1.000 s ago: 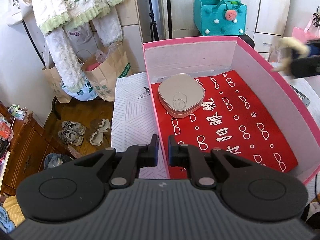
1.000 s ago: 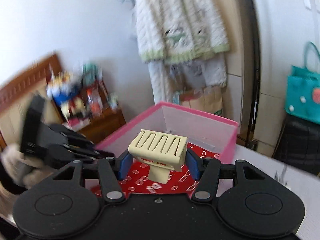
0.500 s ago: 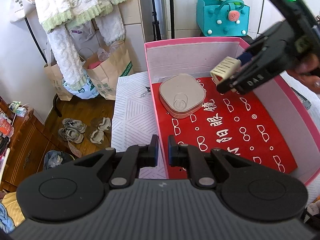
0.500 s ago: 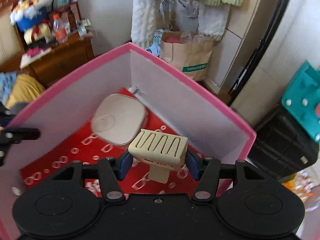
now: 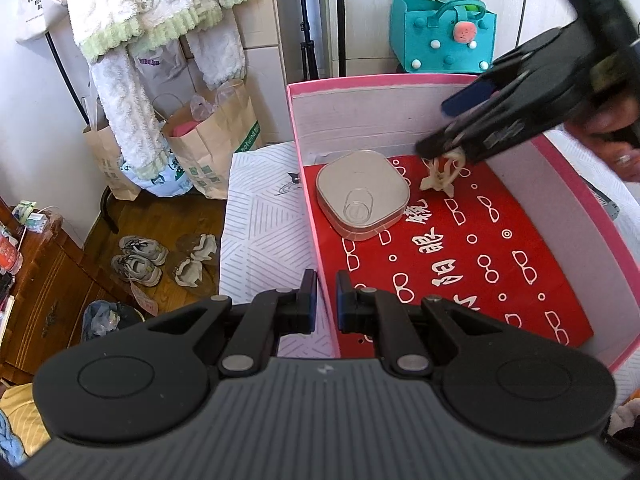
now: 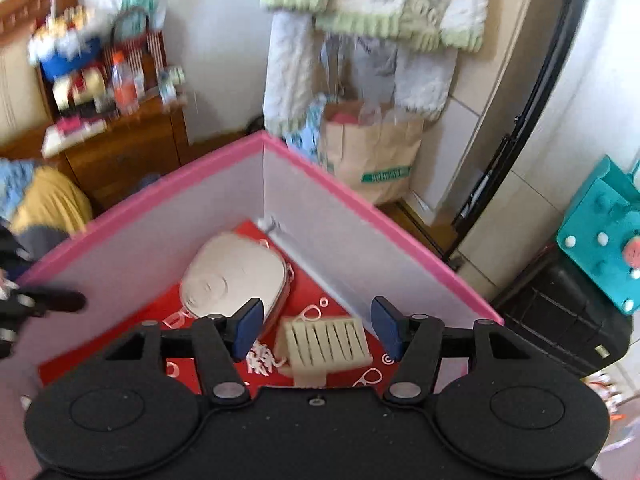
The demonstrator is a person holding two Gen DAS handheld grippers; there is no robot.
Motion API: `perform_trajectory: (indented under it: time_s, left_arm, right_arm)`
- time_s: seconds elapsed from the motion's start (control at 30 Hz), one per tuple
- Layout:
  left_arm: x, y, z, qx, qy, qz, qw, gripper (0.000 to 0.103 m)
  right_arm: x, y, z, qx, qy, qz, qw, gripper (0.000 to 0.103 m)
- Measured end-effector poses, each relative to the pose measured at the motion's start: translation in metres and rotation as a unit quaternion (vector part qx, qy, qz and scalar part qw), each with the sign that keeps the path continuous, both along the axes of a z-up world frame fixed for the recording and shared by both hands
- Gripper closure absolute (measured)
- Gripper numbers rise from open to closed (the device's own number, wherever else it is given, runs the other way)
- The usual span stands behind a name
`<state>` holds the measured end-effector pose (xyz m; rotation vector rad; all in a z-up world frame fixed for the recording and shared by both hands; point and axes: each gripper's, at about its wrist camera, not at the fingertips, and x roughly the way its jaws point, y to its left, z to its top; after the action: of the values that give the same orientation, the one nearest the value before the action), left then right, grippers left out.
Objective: Organize rigid objects
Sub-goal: 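Lower the cream holder into the box beside the case and release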
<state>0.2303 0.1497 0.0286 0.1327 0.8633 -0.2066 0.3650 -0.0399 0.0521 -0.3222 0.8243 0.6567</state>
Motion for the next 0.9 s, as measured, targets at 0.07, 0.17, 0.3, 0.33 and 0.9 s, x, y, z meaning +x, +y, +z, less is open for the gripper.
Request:
perform_trajectory:
  time_s: [0.07,0.17,0.3,0.33,0.9]
  left_arm:
    - [0.001,0.001,-0.001,-0.001,0.000,-0.002,1.0000,0.094]
    - [0.002,0.002,-0.001,-0.003,0.000,-0.005,1.0000,0.094]
    - [0.003,0.003,-0.002,-0.006,-0.001,-0.007,1.0000,0.094]
    - [0.003,0.003,-0.002,-0.006,-0.001,-0.007,1.0000,0.094]
    - [0.004,0.002,-0.002,-0.007,0.000,-0.001,1.0000,0.094]
  right_arm:
    - [-0.012,-0.020,0.014,0.040,-0.015,-0.007,0.999,0.038]
    - [-0.033,-0.054,0.029,0.068,-0.058,-0.016,0.996,0.036]
    - [-0.053,-0.094,0.039,0.060,-0.088,-0.051,0.993,0.027]
    - [-0.057,-0.104,0.039,0.054,-0.089,-0.062,0.993,0.027]
    - [-0.069,-0.215,-0.061,0.075,0.109,-0.228,0.965,0.027]
